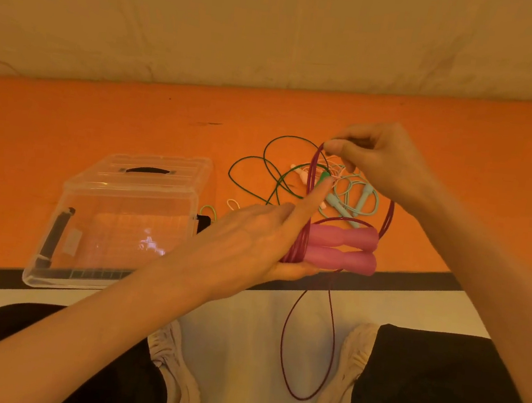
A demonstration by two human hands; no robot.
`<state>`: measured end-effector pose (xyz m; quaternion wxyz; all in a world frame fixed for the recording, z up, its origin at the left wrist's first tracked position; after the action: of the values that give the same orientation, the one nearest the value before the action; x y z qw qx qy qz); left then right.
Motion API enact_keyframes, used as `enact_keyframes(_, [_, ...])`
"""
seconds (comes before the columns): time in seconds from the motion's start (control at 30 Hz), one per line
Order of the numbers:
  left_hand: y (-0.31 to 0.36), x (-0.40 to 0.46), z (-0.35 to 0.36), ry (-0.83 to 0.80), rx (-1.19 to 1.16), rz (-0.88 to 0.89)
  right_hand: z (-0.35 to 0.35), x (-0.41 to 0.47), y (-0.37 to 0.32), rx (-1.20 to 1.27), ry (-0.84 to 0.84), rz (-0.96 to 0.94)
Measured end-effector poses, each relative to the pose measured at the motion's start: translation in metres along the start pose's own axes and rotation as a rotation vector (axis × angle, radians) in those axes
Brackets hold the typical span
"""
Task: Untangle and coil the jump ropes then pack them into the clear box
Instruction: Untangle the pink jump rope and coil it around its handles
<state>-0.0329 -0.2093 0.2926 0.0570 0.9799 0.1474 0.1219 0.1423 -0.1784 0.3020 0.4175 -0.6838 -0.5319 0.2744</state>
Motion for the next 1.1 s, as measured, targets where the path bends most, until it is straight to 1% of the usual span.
enact_keyframes(0.07, [0.0, 0.0, 0.003, -0.028, -0.001, 0.017, 0.002, -0.001, -0.001, -0.004, -0.01, -0.006])
enact_keyframes(0.17, [0.0, -0.001, 0.007, -0.118, -0.041, 0.005, 0.004, -0.001, -0.001, -0.002, -0.029, -0.006])
enact_keyframes(0.33, [-0.001, -0.003, -0.001, -0.109, -0.073, 0.023, 0.005, -0.001, 0.0, 0.017, -0.042, -0.007])
enact_keyframes(0.5, [0.005, -0.008, -0.004, -0.144, -0.107, 0.033, 0.002, 0.001, 0.006, 0.064, -0.034, 0.001])
enact_keyframes(0.6, [-0.004, -0.007, -0.008, -0.174, -0.155, -0.012, -0.001, 0.004, 0.008, 0.057, -0.048, 0.002])
enact_keyframes(0.7, [-0.021, -0.009, -0.017, -0.2, -0.235, -0.098, -0.009, 0.004, 0.013, -0.024, -0.13, -0.011])
enact_keyframes(0.8, [-0.029, -0.015, -0.02, -0.246, -0.26, -0.115, -0.022, 0.002, 0.02, -0.057, -0.173, 0.022])
enact_keyframes(0.9, [-0.028, -0.018, -0.02, -0.279, -0.265, -0.115, -0.033, -0.001, 0.022, -0.038, -0.164, 0.057])
enact_keyframes(0.97, [-0.027, -0.018, -0.021, -0.274, -0.276, -0.108, -0.035, -0.001, 0.024, -0.012, -0.15, 0.072])
enact_keyframes(1.1, [-0.014, -0.018, -0.022, -0.238, -0.275, -0.037, -0.027, 0.006, 0.023, -0.008, -0.045, 0.051])
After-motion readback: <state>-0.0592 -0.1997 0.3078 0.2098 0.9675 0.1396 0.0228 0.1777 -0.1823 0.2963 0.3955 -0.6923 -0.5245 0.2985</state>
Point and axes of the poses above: each hand's wrist, its own x-axis towards the middle knuckle, its own z-axis out of the palm, y = z × x, the point moved 7 cm from there along x, towards the middle knuckle, and after that the axes turned 4 degrees about x, right-handed, at the moved point
